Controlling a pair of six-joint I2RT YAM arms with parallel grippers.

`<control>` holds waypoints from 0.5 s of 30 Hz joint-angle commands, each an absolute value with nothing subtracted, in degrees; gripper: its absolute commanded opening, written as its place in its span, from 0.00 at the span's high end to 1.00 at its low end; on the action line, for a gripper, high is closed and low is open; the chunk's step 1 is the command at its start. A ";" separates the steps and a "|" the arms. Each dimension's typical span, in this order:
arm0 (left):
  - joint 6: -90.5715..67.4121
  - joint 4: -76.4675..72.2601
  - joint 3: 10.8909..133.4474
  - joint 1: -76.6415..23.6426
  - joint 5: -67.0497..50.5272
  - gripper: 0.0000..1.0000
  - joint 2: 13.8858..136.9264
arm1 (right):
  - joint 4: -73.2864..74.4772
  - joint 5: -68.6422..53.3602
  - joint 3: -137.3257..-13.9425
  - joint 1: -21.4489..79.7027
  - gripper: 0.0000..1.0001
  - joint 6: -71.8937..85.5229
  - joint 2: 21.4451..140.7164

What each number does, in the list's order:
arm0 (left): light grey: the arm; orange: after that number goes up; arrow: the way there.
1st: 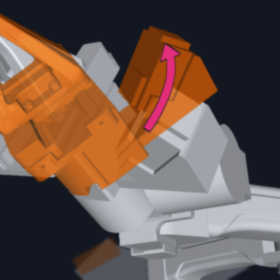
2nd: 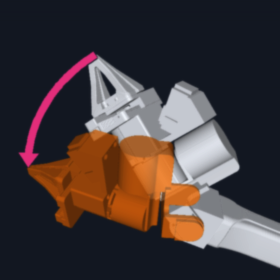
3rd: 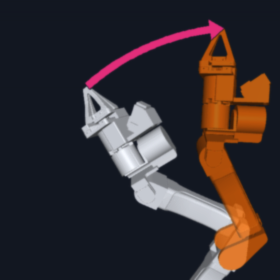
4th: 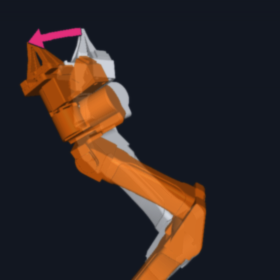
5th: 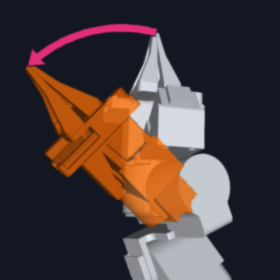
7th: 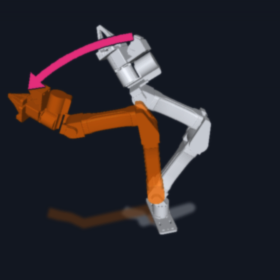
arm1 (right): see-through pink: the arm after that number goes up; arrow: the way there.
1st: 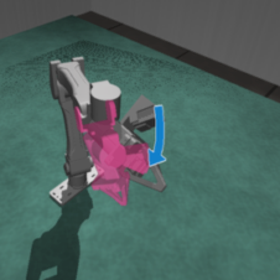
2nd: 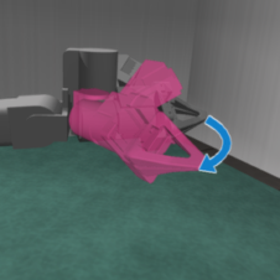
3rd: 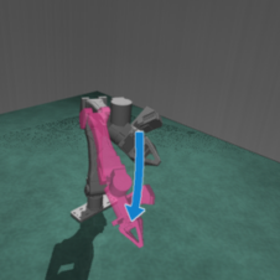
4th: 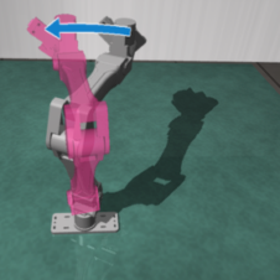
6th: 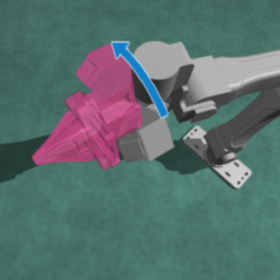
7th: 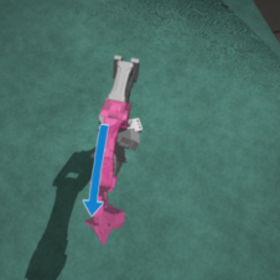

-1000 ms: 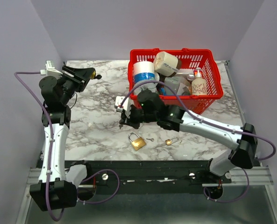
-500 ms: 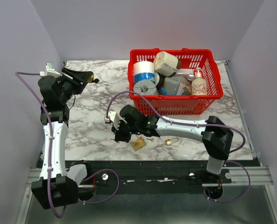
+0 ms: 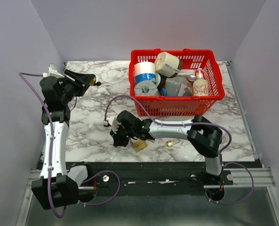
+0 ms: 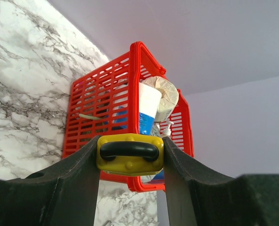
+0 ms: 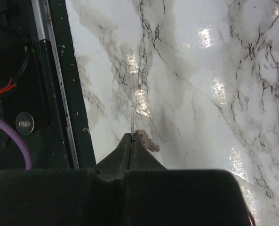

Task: Lock with the key
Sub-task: Place the key at the center of the board.

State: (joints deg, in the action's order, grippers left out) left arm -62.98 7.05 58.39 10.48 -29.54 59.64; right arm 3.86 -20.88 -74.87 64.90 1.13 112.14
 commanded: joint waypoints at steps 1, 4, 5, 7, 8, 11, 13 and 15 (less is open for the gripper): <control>-62.84 6.33 57.74 10.90 -32.34 1.00 59.24 | 0.53 -21.53 -74.53 64.51 0.99 1.50 114.08; -62.40 6.59 57.92 10.90 -32.52 1.00 59.33 | 0.53 -20.48 -74.36 63.90 0.99 0.62 114.78; -62.40 6.68 57.92 10.99 -32.35 1.00 59.50 | 0.53 -20.39 -74.44 63.64 0.99 0.62 114.96; -62.23 6.77 57.66 10.90 -32.43 1.00 59.59 | 0.53 -20.04 -74.97 63.46 0.99 -1.32 115.84; -62.31 6.68 57.66 10.90 -32.52 1.00 59.68 | 0.53 -19.69 -75.23 63.28 0.99 -1.41 116.19; -62.32 7.56 57.39 10.90 -32.61 1.00 59.59 | 0.53 -19.16 -76.37 63.11 0.83 -1.32 117.24; -61.97 9.22 57.13 10.90 -32.78 1.00 59.50 | 0.53 -18.46 -76.64 62.93 0.77 -1.14 117.51; -61.00 10.54 56.87 10.90 -32.87 1.00 59.06 | 0.53 -18.37 -76.90 62.67 0.61 -1.49 117.25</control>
State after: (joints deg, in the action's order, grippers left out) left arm -61.95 9.28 57.45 10.50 -30.59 59.92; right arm 2.63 -19.81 -74.94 63.24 -0.34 116.11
